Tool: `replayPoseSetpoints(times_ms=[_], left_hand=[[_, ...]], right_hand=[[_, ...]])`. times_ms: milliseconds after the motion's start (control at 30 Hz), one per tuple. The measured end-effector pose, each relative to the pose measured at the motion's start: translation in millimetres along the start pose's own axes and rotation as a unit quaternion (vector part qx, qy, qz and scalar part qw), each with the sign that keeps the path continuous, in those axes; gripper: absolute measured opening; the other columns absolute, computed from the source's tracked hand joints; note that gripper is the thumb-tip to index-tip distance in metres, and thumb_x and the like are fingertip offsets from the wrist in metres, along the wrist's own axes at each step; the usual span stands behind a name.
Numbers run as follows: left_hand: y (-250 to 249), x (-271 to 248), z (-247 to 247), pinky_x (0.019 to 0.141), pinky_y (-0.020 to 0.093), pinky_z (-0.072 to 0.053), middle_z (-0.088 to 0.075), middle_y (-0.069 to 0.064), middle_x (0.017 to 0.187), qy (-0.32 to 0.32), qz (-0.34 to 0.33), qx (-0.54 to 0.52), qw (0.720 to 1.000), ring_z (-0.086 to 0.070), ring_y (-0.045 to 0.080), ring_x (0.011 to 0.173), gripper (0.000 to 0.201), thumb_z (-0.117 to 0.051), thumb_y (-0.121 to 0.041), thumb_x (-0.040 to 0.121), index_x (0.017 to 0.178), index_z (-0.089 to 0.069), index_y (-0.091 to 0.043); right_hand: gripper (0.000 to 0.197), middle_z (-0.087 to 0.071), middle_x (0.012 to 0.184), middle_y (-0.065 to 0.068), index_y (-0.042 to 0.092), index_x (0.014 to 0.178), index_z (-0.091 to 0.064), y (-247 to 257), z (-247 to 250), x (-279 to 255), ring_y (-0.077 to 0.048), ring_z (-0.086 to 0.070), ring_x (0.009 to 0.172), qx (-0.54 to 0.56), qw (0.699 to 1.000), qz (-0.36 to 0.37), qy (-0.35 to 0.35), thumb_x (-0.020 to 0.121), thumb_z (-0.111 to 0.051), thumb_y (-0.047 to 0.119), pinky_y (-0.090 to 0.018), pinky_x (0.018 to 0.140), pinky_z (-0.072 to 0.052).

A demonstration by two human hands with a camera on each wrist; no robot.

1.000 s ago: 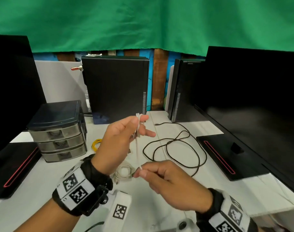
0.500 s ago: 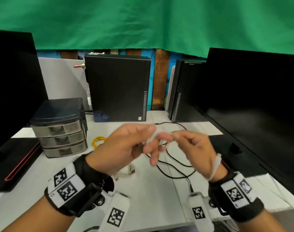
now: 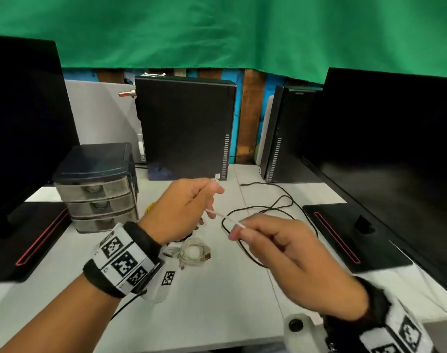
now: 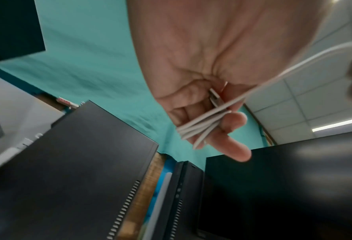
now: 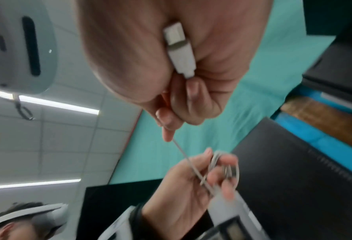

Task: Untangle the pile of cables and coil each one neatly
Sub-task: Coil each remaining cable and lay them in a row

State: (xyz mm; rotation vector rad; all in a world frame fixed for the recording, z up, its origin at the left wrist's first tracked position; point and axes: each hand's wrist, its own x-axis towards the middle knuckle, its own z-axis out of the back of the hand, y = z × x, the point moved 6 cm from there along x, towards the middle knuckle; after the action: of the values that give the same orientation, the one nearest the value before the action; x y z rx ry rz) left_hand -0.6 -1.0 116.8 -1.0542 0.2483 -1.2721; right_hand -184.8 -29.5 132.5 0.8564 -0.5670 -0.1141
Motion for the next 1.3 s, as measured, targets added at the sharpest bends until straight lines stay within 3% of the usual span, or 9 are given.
replayPoseSetpoints(times_ms=[167,300,367,567,700,800,1000,1167,1300], left_hand=[[-15,-12,-31,0.106,0.044,-0.045,-0.060,-0.007,0.056,0.159,0.022,-0.107,0.981,-0.067,0.008,0.069,0.048,-0.038,-0.043,0.104,0.089,-0.074,-0.016],[-38,-22,-31,0.092,0.028,-0.049,-0.044,-0.004,0.056,0.258,0.018,-0.272,0.927,-0.058,0.016,0.054,0.043,-0.050,-0.035,0.100,0.092,-0.074,0.000],[-49,-22,-22,0.089,0.030,-0.051,-0.042,-0.002,0.056,0.235,0.007,-0.333,0.913,-0.056,0.017,0.053,0.034,-0.052,-0.031,0.098,0.085,-0.078,-0.016],[-38,-8,-3,0.088,0.033,-0.053,-0.047,0.001,0.065,0.039,0.028,-0.508,0.860,-0.061,0.018,0.065,0.040,-0.044,-0.029,0.101,0.102,-0.073,-0.002],[-22,-8,-13,0.091,0.034,-0.045,-0.068,-0.005,0.078,-0.061,0.026,-0.338,0.939,-0.071,0.018,0.086,0.042,-0.039,-0.026,0.106,0.099,-0.065,0.007],[-25,-14,-24,0.090,0.029,-0.046,-0.075,-0.005,0.091,-0.063,-0.027,-0.154,0.986,-0.067,0.005,0.108,0.041,-0.041,-0.035,0.105,0.077,-0.062,-0.013],[-36,-28,-52,0.060,0.034,-0.050,-0.055,-0.008,0.056,-0.006,-0.055,-0.148,0.987,-0.057,0.010,0.057,0.050,-0.033,-0.037,0.108,0.071,-0.059,-0.013],[-39,-30,-59,0.053,0.020,-0.038,-0.047,-0.010,0.052,-0.007,-0.029,-0.198,0.980,-0.045,0.006,0.051,0.050,-0.031,-0.047,0.104,0.066,-0.056,-0.024],[-34,-26,-50,0.052,0.023,-0.036,-0.044,0.002,0.054,-0.041,0.033,-0.247,0.968,-0.042,0.012,0.052,0.060,-0.034,-0.055,0.097,0.064,-0.055,-0.010]], right_hand=[[0.019,-0.056,0.067,0.003,0.021,0.094,-0.071,-11,61,3,-0.009,-0.050,0.060,-0.110,0.977,0.041,-0.178,0.100,-0.055,0.026,-0.013,0.058,-0.040],[0.017,-0.057,0.075,0.024,0.017,0.098,-0.072,-55,66,6,-0.001,-0.059,0.073,-0.243,0.952,0.028,-0.185,0.101,-0.057,0.025,-0.019,0.069,-0.049],[0.023,-0.052,0.077,0.030,0.018,0.099,-0.072,-72,53,7,0.003,-0.056,0.071,-0.284,0.946,0.020,-0.154,0.099,-0.053,0.031,-0.025,0.068,-0.050],[0.026,-0.062,0.072,0.011,0.021,0.095,-0.067,-75,-18,4,-0.009,-0.061,0.072,-0.159,0.986,-0.058,-0.008,0.102,-0.045,0.034,-0.036,0.073,-0.052],[0.027,-0.067,0.076,-0.003,0.037,0.120,-0.056,-52,-54,-4,-0.014,-0.067,0.069,0.067,0.987,-0.145,0.011,0.105,-0.047,0.017,-0.035,0.080,-0.057],[0.025,-0.069,0.078,-0.008,0.034,0.121,-0.048,-33,-42,-6,-0.022,-0.068,0.064,0.126,0.981,-0.117,-0.090,0.104,-0.049,0.015,-0.030,0.070,-0.055],[0.009,-0.066,0.066,-0.014,0.009,0.095,-0.059,-19,-4,-4,-0.021,-0.063,0.053,0.140,0.966,-0.040,-0.212,0.098,-0.057,0.000,-0.024,0.057,-0.050],[0.014,-0.067,0.074,-0.002,0.017,0.100,-0.063,-28,6,-1,-0.016,-0.065,0.065,0.077,0.970,-0.021,-0.228,0.094,-0.065,0.004,-0.026,0.060,-0.052],[0.028,-0.062,0.105,0.014,0.036,0.112,-0.066,-42,11,-1,-0.017,-0.061,0.098,-0.037,0.969,-0.046,-0.239,0.085,-0.071,0.040,-0.029,0.070,-0.054]])
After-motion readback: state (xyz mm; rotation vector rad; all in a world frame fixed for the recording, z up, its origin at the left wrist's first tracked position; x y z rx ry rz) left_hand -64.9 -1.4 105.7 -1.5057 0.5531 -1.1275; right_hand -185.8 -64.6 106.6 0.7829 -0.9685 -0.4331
